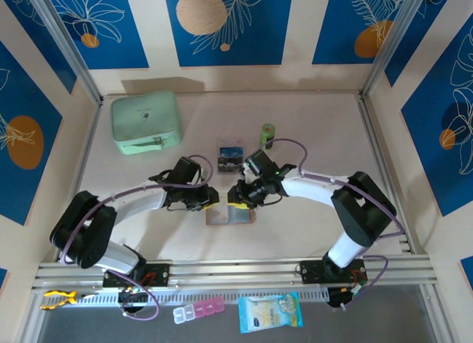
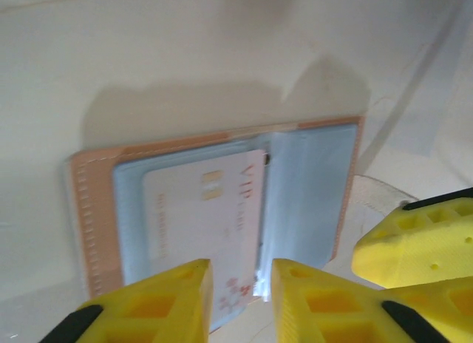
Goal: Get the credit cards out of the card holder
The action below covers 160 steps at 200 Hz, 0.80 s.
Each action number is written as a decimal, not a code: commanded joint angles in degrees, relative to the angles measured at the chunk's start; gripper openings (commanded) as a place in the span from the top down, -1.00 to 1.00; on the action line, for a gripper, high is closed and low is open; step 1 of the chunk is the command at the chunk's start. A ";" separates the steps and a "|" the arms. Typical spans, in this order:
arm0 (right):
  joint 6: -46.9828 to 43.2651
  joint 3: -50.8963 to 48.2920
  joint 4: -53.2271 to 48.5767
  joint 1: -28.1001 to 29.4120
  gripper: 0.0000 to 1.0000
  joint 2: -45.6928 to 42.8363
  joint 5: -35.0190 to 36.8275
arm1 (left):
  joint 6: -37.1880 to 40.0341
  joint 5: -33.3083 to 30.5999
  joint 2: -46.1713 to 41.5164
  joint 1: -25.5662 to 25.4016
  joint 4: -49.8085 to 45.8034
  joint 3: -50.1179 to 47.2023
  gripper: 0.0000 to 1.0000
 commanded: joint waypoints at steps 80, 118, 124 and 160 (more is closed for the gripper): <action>1.75 4.31 2.55 3.42 0.34 8.71 -2.11 | 1.89 2.80 1.66 1.79 1.07 -3.80 0.86; 0.82 4.73 1.05 3.57 0.34 9.49 -0.79 | 3.18 1.20 3.01 1.79 0.17 -4.57 0.95; 0.58 4.82 0.74 3.57 0.34 9.49 -0.47 | 3.53 0.72 3.10 1.77 -0.30 -4.56 0.96; 0.15 5.00 1.13 3.51 0.39 9.72 -0.87 | 4.45 0.14 4.05 1.72 -1.07 -4.54 0.99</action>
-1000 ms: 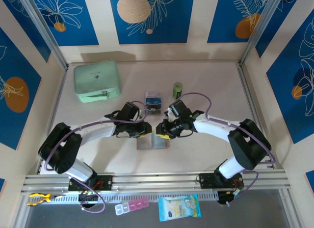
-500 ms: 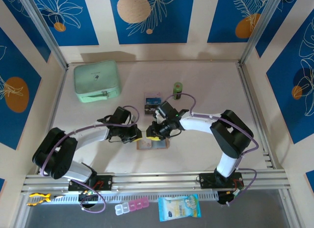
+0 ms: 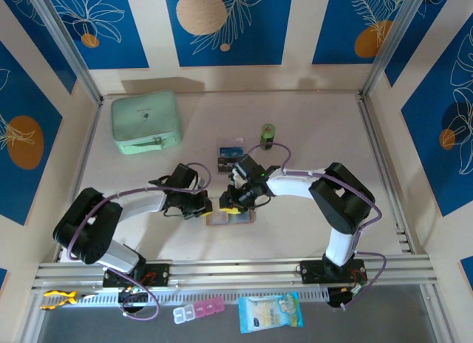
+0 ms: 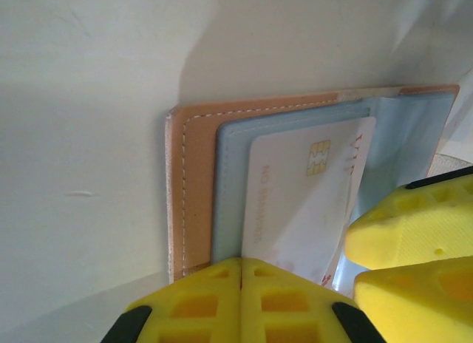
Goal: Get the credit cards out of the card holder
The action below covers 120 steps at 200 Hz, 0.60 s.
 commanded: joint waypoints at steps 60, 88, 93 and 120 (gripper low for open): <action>-2.58 3.30 -4.72 0.59 0.42 2.30 2.83 | 2.16 -2.10 1.34 0.50 -2.91 -0.50 1.00; -2.97 3.84 -4.94 0.65 0.42 3.30 2.60 | 2.13 -1.93 1.24 0.54 -2.99 -0.17 1.00; -2.99 3.86 -4.73 0.70 0.42 3.42 2.47 | 2.18 -1.82 1.29 0.56 -2.95 -0.11 1.00; -2.04 3.26 -1.38 0.64 0.48 3.62 0.07 | 1.87 -1.62 1.17 0.55 -2.66 0.08 1.00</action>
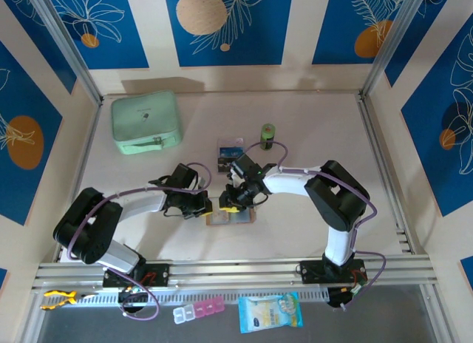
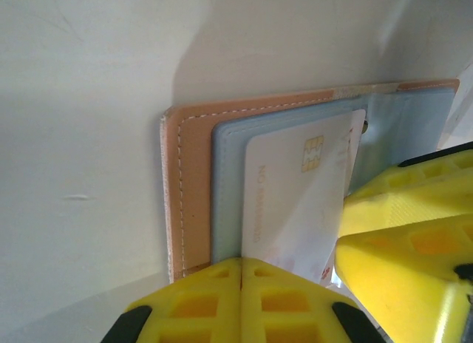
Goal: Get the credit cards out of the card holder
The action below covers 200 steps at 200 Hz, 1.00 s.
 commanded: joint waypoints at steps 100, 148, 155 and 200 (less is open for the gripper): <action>-1.57 0.70 -3.88 0.38 0.49 2.13 1.17 | 0.90 -1.76 0.30 0.52 -3.56 0.51 0.95; -3.53 2.09 -7.97 0.38 0.49 0.77 4.12 | 0.94 -1.71 0.68 0.54 -3.57 0.42 0.94; -3.64 2.20 -8.13 0.39 0.49 0.73 4.03 | 0.90 -1.70 0.86 0.46 -3.59 0.51 0.94; -3.88 3.42 -9.64 0.47 0.49 -0.32 3.99 | 0.76 -1.46 0.79 0.53 -3.58 0.90 0.95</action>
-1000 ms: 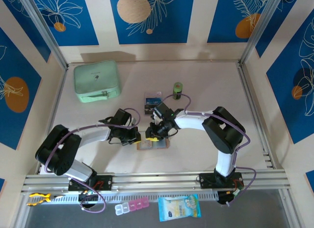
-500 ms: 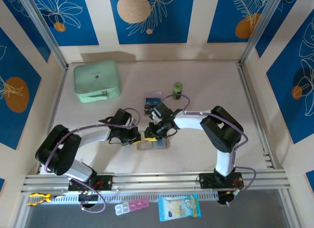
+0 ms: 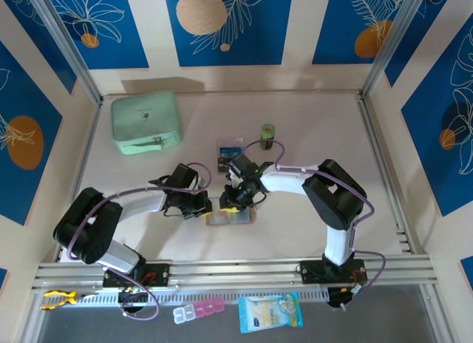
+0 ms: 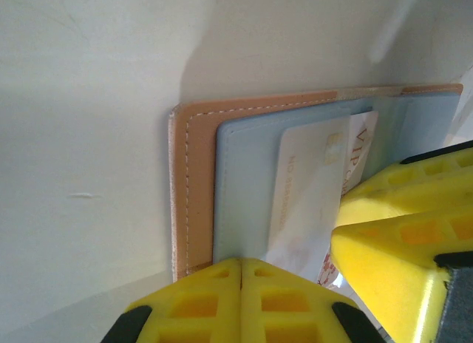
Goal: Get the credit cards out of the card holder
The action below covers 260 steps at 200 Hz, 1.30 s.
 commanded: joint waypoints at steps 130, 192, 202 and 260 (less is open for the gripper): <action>-0.84 0.25 -4.99 -0.45 0.48 -4.86 2.17 | -1.26 2.59 1.68 -1.99 -0.74 4.46 0.97; -0.80 -0.61 -4.07 -1.00 0.47 -4.10 1.74 | 0.26 0.07 3.85 -2.16 -3.30 4.39 1.00; -0.76 -0.88 -3.74 -1.11 0.47 -3.81 1.56 | 0.60 -0.45 3.78 -2.18 -3.85 4.38 1.00; -0.34 -1.86 -1.84 -1.46 0.47 -1.54 0.42 | 1.39 -1.58 4.75 -2.18 -5.05 4.20 1.00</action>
